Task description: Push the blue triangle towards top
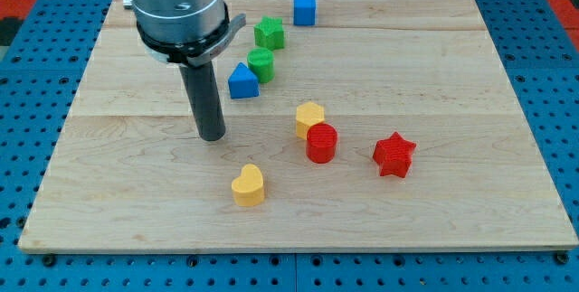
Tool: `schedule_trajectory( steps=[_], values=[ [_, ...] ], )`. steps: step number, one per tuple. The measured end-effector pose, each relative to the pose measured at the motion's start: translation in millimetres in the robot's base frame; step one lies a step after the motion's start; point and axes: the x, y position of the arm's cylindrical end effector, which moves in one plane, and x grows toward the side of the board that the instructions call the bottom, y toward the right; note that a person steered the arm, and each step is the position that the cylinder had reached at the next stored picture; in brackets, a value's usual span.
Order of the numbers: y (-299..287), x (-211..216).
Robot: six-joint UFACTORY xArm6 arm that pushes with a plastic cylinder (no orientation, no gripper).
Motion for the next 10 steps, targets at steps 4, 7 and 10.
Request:
schedule_trajectory(
  steps=[4,7,10],
  values=[
    [-61,-37],
    [-4,-85],
    [107,-61]
  ],
)
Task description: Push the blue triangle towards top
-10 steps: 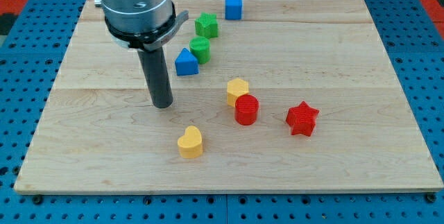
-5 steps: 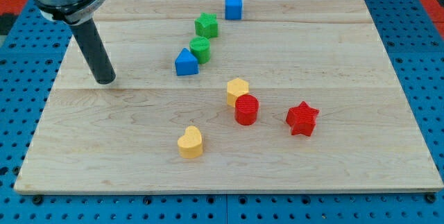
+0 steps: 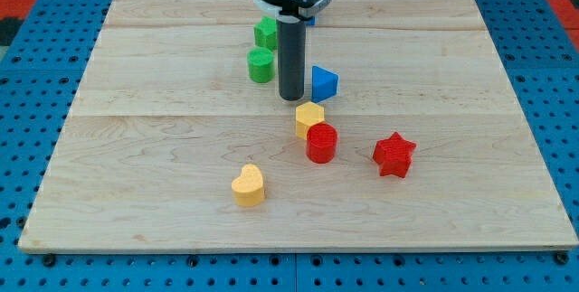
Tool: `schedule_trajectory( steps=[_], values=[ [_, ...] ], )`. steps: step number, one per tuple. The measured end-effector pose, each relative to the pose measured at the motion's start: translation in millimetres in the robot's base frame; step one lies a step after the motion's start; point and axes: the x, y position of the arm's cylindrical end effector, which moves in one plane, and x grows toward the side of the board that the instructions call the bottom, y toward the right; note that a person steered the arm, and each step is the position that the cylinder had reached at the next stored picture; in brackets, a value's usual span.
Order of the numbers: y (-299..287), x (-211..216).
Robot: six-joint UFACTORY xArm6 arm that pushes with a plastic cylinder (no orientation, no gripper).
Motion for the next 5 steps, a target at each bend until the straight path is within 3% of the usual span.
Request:
schedule_trajectory(
  steps=[2,4,5],
  values=[
    [77,-48],
    [140,-17],
    [138,-61]
  ],
)
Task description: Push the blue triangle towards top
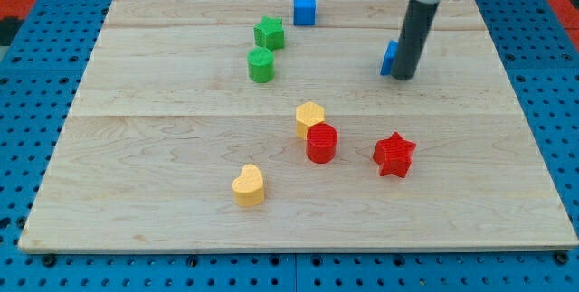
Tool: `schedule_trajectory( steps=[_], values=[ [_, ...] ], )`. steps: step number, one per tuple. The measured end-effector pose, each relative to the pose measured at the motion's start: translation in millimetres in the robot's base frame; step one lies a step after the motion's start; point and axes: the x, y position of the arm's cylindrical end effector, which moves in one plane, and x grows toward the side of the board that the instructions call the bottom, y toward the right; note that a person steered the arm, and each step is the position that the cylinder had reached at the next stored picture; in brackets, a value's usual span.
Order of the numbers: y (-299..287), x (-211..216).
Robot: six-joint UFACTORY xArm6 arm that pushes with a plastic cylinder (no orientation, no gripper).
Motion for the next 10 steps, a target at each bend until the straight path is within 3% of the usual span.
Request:
schedule_trajectory(
  steps=[1,4,7,8,10],
  values=[
    [-17,-43],
    [2,-85],
    [-151,-66],
    [-150,-64],
    [-18,10]
  ],
)
